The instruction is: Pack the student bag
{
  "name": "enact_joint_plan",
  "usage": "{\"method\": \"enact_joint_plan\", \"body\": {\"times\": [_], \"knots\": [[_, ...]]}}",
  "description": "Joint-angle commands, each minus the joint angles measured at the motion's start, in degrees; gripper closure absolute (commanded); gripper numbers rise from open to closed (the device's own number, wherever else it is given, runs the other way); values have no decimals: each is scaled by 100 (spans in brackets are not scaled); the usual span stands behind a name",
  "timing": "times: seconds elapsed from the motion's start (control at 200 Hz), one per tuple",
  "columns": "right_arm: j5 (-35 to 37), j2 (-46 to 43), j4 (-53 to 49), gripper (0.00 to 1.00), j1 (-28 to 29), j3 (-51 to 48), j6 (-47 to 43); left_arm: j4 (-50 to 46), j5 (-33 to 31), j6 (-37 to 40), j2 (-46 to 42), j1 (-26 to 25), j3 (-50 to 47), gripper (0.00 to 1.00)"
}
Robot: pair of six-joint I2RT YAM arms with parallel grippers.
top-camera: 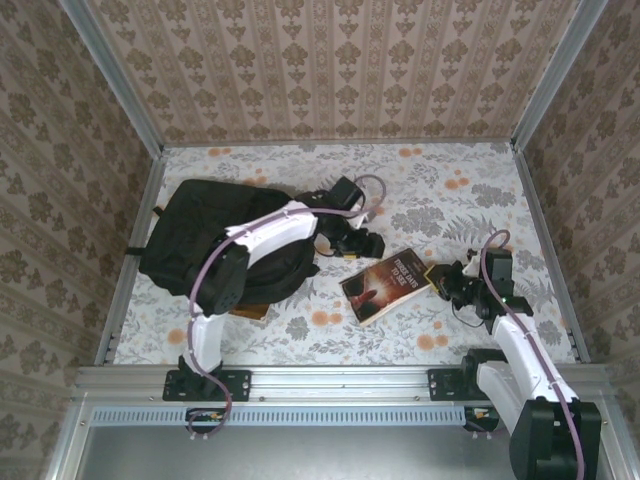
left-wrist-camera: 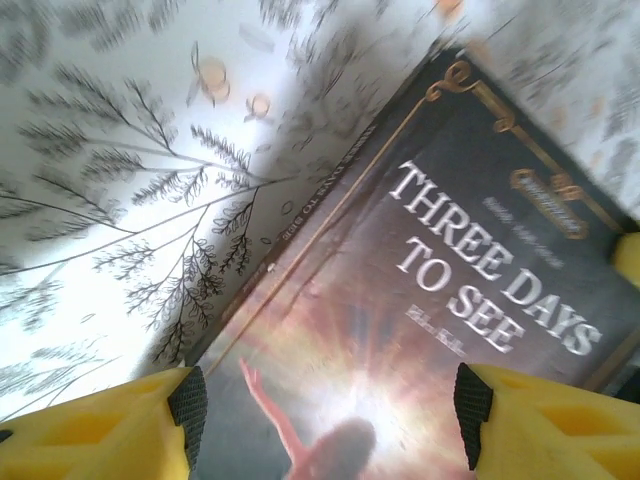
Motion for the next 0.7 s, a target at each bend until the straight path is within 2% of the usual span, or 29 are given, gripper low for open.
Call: {"method": "enact_joint_plan", "body": {"times": [0.0,0.17,0.335,0.485,0.695], "knots": [[-627,-77,317,100,18,277,-16,-84,-38,90,-525,236,-248,30],[-1282,-14,1192,100,17,363,640,156,227,44,-971,599,-526,28],[-1464,-114,2829,100,76,85,2209,56,469,105,-1085,780,-535,26],[-1434,-322,2691,100,193,442,2343,237,693,16,-1194,867,-709,25],[-1512,-204,3146,100,372,650,2731,931,1904,-449,-1000,869,-908,24]]}}
